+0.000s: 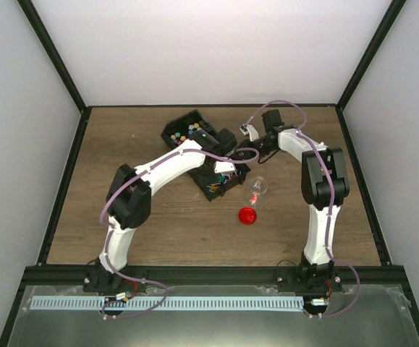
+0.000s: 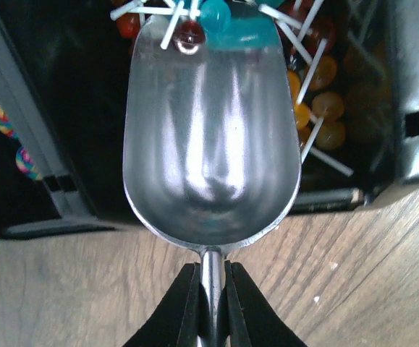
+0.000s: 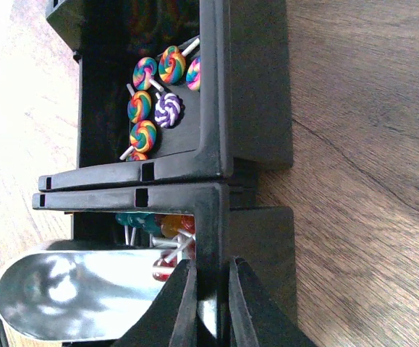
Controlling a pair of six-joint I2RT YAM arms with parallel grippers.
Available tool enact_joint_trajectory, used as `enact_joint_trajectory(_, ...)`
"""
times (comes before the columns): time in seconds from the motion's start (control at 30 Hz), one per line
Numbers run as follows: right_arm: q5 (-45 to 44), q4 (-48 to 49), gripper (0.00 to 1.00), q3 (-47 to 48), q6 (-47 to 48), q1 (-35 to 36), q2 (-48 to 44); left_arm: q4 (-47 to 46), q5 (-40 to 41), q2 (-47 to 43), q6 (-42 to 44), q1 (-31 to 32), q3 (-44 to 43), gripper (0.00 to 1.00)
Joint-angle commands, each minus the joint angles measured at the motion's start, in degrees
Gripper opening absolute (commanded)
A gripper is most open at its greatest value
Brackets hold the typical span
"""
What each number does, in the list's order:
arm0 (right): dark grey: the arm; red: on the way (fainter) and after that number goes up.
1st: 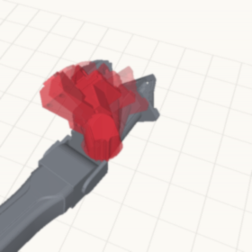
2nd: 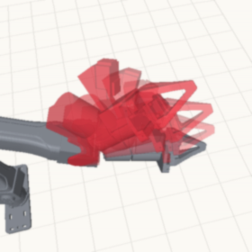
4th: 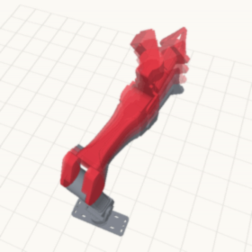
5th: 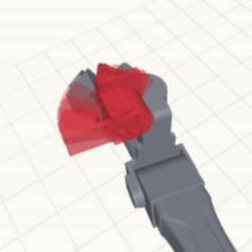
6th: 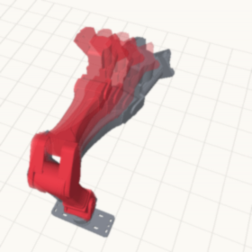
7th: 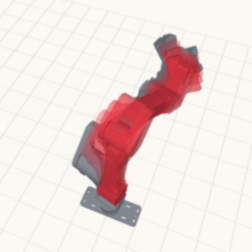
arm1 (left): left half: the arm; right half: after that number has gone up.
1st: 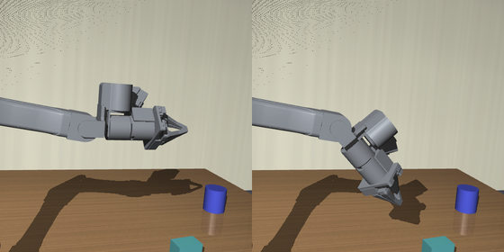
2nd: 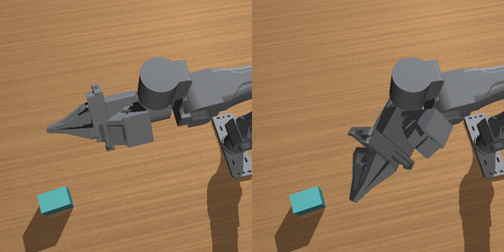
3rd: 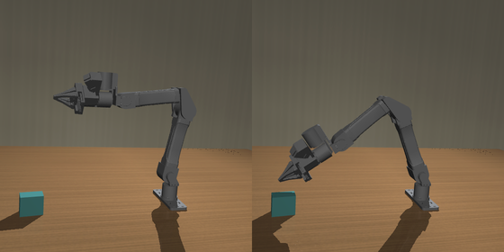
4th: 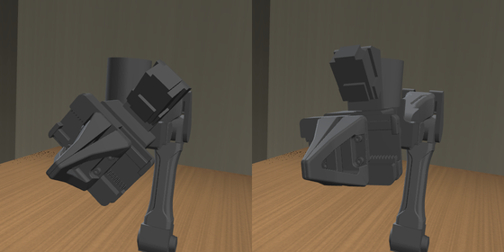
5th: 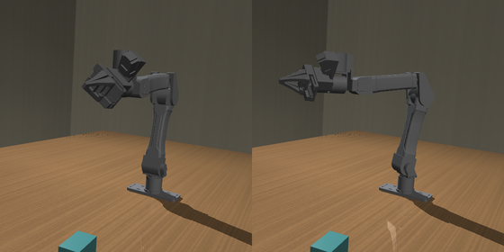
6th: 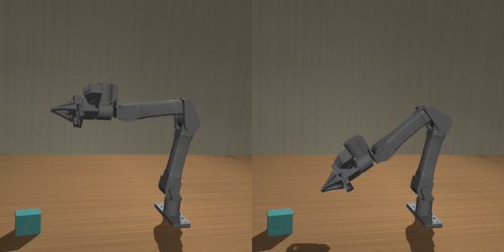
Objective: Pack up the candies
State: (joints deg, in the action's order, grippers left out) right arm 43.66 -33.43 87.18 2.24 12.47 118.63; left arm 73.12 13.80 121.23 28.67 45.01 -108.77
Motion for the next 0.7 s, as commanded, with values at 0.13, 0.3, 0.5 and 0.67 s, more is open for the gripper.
enact_joint_trajectory(0.13, 2.7, 0.6, 0.01, -0.9, -1.8, 0.3, -3.2, -17.8, -13.2, -3.2, 0.8, -1.2, 14.5, 0.04)
enact_joint_trajectory(0.3, 2.8, 0.8, 0.01, -1.3, -2.0, 0.2, -3.1, -27.1, -17.2, -3.8, -1.1, -2.1, 19.2, 0.04)
enact_joint_trajectory(0.5, 2.1, 0.7, 0.01, -1.6, -1.5, 0.3, -3.4, -36.3, -22.0, -6.0, -4.3, -4.1, 24.6, 0.04)
enact_joint_trajectory(0.67, 1.0, 0.3, 0.01, -0.7, -0.9, 0.2, -3.0, -41.1, -24.1, -9.7, -5.3, -6.0, 30.6, 0.04)
